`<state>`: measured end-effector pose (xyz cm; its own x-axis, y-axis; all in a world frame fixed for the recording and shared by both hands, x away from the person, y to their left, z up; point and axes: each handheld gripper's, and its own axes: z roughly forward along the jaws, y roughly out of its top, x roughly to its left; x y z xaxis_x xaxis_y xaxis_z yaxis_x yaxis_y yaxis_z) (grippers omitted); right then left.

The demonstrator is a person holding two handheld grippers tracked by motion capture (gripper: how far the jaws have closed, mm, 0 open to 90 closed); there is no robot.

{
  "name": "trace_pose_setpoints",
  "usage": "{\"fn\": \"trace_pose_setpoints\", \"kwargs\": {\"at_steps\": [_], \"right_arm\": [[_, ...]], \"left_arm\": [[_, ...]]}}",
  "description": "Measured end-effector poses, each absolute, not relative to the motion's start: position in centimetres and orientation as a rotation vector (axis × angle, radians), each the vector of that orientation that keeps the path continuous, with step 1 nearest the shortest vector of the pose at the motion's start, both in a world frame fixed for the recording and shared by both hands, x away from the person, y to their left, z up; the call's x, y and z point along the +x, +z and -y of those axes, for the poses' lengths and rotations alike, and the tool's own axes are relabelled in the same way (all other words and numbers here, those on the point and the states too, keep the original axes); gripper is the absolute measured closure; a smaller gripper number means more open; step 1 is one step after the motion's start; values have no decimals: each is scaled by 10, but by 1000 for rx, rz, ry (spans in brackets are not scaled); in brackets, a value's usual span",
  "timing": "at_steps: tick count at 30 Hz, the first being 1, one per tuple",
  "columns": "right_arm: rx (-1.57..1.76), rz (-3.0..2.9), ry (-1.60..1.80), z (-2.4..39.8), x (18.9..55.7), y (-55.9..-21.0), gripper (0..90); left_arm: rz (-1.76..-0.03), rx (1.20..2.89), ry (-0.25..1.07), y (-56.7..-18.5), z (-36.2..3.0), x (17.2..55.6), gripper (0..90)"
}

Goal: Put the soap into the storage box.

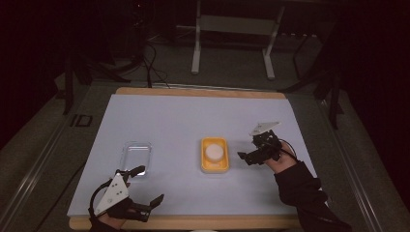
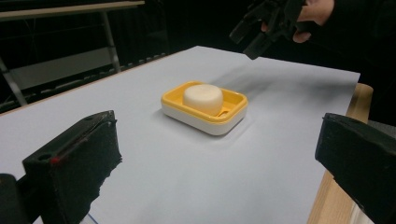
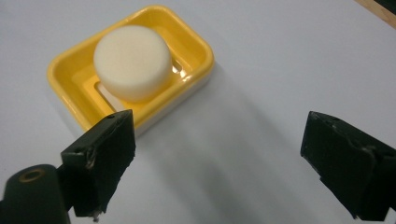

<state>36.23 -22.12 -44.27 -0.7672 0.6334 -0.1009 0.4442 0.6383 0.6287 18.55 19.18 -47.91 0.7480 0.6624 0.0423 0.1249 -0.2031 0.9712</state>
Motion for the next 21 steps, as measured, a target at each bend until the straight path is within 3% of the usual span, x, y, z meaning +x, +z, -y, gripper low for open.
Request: {"fn": "trace_pose_setpoints", "kwargs": {"at_steps": [21], "right_arm": [[939,-2396,1066,254,320,-452,101]], "left_arm": [[-624,1734,557,-479,-192,185,1]]}}
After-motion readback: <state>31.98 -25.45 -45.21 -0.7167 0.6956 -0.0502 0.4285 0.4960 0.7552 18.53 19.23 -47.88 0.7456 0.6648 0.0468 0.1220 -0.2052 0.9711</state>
